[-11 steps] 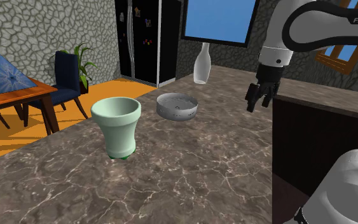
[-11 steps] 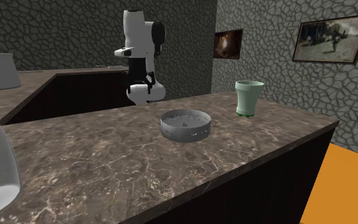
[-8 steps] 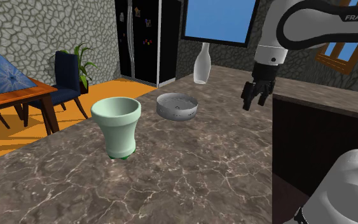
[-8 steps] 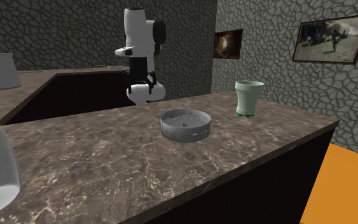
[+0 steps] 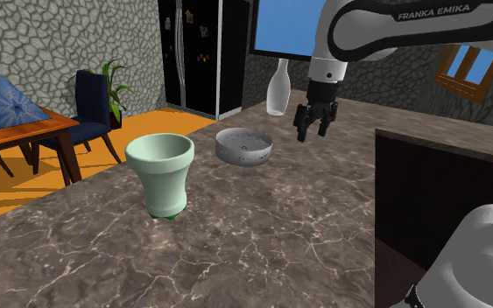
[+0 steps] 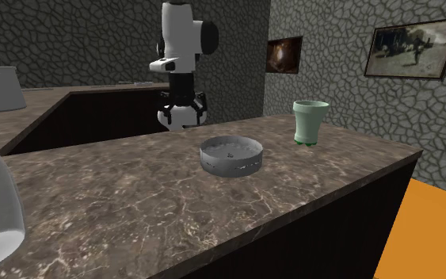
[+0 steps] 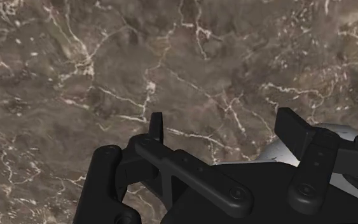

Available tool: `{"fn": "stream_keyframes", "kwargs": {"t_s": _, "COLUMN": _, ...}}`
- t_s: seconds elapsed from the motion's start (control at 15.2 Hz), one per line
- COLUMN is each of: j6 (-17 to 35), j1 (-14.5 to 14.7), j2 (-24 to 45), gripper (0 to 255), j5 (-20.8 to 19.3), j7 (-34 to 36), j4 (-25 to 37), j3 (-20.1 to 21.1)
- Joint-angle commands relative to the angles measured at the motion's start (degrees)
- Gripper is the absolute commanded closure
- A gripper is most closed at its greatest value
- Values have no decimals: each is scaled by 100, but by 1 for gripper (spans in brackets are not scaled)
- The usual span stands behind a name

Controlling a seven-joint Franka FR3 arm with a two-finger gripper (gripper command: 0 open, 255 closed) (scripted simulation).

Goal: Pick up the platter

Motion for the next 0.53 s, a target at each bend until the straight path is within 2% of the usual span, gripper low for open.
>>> {"fn": "stream_keyframes", "kwargs": {"t_s": 0.0, "j6": 8, "j1": 30, "j2": 462, "gripper": 0, "j5": 9, "j7": 2, "j4": 450, "j3": 48}}
{"fn": "stream_keyframes", "kwargs": {"t_s": 0.46, "j6": -111, "j1": 175, "j2": 2031, "gripper": 0, "j5": -25, "j7": 110, "j4": 2117, "j3": 263}}
